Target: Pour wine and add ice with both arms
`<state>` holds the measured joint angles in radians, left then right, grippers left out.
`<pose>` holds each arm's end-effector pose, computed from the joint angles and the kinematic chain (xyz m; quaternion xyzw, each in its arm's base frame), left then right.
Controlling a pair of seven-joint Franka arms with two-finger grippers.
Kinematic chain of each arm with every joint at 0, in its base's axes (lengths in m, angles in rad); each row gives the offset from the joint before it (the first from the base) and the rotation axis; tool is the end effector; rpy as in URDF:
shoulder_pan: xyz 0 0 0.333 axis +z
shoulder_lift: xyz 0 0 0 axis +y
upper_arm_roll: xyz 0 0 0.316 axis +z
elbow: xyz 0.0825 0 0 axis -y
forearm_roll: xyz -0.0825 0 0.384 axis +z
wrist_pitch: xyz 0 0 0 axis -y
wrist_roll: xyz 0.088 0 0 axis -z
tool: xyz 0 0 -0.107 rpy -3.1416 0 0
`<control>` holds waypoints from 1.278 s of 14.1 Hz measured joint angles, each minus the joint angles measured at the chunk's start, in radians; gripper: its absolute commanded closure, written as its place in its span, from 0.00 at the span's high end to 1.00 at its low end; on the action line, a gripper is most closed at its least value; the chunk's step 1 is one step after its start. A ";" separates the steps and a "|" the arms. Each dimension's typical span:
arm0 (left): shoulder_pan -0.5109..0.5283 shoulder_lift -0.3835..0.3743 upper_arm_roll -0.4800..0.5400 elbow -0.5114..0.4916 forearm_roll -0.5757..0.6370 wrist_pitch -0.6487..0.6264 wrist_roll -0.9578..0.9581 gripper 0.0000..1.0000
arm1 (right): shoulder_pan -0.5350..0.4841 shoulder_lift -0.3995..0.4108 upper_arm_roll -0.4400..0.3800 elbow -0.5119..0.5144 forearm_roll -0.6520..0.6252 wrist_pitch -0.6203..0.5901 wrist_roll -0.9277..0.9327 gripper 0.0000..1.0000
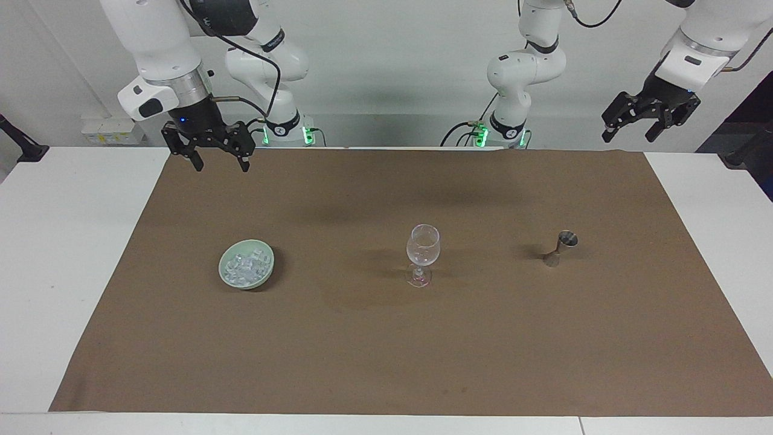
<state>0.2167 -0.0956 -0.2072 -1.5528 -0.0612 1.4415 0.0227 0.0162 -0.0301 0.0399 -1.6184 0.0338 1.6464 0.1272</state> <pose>0.5112 -0.0085 0.6715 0.9997 -0.0097 -0.0086 0.0207 0.5513 0.0347 0.6254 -0.9988 0.0363 -0.0274 0.0189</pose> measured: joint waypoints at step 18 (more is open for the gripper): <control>-0.163 0.000 0.075 -0.016 -0.004 -0.003 0.021 1.00 | -0.023 0.000 -0.002 0.000 0.000 0.001 0.000 1.00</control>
<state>0.0539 -0.0952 -0.1320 -1.5683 -0.0654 1.4387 0.0442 -0.0070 -0.0301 0.0381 -1.6186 0.0338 1.6469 0.1272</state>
